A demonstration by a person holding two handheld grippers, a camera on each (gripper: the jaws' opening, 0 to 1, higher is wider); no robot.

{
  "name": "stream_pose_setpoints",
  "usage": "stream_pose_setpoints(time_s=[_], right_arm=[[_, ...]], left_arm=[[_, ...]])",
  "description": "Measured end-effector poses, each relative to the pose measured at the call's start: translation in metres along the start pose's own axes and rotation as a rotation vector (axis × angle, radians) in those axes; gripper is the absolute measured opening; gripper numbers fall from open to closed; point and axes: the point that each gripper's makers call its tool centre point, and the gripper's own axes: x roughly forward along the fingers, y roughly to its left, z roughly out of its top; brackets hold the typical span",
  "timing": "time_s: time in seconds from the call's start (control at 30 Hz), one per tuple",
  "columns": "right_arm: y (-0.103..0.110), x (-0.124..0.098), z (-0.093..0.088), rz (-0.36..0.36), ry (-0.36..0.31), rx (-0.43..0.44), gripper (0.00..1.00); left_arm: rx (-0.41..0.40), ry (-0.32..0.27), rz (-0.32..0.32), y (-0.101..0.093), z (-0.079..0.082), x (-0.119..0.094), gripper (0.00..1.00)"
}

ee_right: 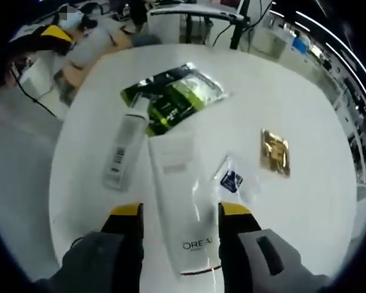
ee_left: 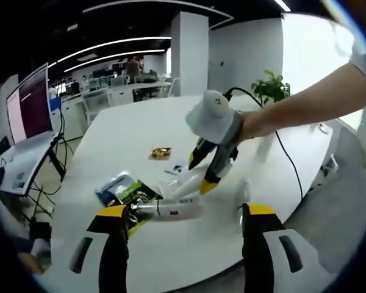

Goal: Arrange the skincare products in the storage area until every visible bottle or jar stands upright without overlapping.

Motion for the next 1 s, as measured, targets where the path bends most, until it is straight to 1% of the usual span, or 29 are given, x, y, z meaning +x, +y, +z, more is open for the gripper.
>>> stream_pose_setpoints(time_s=[0.07, 0.17, 0.23, 0.33, 0.37, 0.5, 0.57, 0.83, 0.87, 1.0], right_arm=[[-0.001, -0.001, 0.004, -0.01, 0.011, -0.046, 0.46], [-0.001, 0.002, 0.011, -0.003, 0.002, -0.057, 0.43], [-0.002, 0.004, 0.013, 0.004, 0.017, -0.08, 0.42], [-0.005, 0.005, 0.015, 0.009, 0.023, -0.083, 0.4], [-0.003, 0.005, 0.014, 0.026, 0.029, -0.082, 0.39], [-0.003, 0.005, 0.013, 0.037, 0.022, -0.077, 0.34], [-0.002, 0.006, 0.013, 0.039, 0.021, -0.086, 0.34], [-0.002, 0.005, 0.013, -0.001, -0.037, -0.066, 0.31], [-0.002, 0.005, 0.013, -0.014, -0.044, -0.055, 0.31], [-0.003, 0.004, 0.015, -0.068, -0.075, -0.063, 0.3]], left_arm=[[-0.001, 0.002, 0.001, 0.001, -0.001, 0.0, 0.68], [-0.001, 0.007, 0.0, 0.0, -0.001, 0.001, 0.68], [0.002, 0.011, -0.003, 0.0, -0.002, 0.002, 0.68], [0.005, 0.017, -0.006, -0.001, -0.003, 0.002, 0.68], [0.005, 0.017, -0.007, -0.001, -0.003, 0.002, 0.68], [0.002, 0.022, -0.01, -0.001, -0.004, 0.002, 0.68], [0.003, 0.023, -0.009, -0.001, -0.005, 0.003, 0.68], [0.007, 0.029, -0.009, -0.001, -0.005, 0.003, 0.68], [0.009, 0.028, -0.008, -0.001, -0.005, 0.003, 0.68], [0.009, 0.03, -0.007, -0.001, -0.005, 0.003, 0.68]])
